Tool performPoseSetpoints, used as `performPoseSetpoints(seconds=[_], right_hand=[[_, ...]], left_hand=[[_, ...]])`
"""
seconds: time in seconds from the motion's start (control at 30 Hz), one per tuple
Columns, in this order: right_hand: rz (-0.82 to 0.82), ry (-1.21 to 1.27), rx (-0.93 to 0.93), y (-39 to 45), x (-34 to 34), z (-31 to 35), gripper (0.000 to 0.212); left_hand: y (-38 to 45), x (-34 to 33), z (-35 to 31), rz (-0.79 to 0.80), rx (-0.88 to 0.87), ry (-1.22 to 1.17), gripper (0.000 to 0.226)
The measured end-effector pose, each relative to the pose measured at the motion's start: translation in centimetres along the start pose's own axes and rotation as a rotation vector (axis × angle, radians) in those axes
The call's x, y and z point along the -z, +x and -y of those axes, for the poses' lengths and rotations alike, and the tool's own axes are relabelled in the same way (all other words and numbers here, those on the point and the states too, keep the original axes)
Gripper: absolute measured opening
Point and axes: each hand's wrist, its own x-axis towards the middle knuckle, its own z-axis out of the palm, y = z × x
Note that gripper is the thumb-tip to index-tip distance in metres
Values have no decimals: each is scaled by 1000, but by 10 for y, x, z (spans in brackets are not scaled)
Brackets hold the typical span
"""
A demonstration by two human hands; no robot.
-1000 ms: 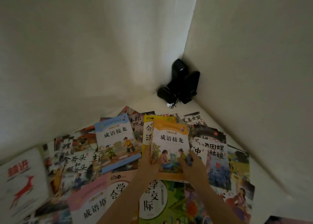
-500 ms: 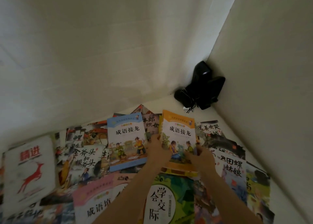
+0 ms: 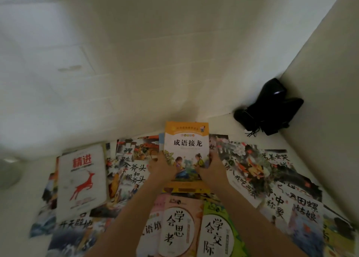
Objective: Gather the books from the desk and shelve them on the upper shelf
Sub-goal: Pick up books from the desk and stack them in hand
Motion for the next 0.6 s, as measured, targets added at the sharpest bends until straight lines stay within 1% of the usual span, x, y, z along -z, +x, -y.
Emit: performPoseSetpoints(seconds=[0.07,0.1,0.2,0.3,0.37,0.4,0.47,0.5,0.53,0.57,0.6], right_hand=[[49,-66,-51,4,-6,-3,69],[46,-52,-77,7,-6,-4,70],[6,135,-119,13,-8,-7,75],[6,341,-140,6,-3,3,65],[-14,442,-108,-10,9,13,75],[-41,464,-77,-20,18,15,76],[-95,479,-11,-49,43,13,69],[-112,452,0,-69,56,10,69],[-121,406,-5,-90,67,4,77],[-126,367,-32,-110,77,-6,89],[-133,340,-73,-130,85,-20,95]], left_hand=[[10,-6,9,-19,-9,0,82],[10,-4,9,-28,-22,-51,76],[-10,8,-4,-31,-101,-288,61],[-24,30,-20,-44,-280,-333,66],[-43,43,-34,-42,-372,-320,71],[-52,46,-38,-3,-392,-339,71],[-83,45,-47,76,-443,-424,70],[-100,41,-49,124,-468,-444,77],[-112,29,-44,174,-478,-465,91],[-123,15,-37,228,-456,-496,106],[-130,-3,-27,285,-383,-508,116]])
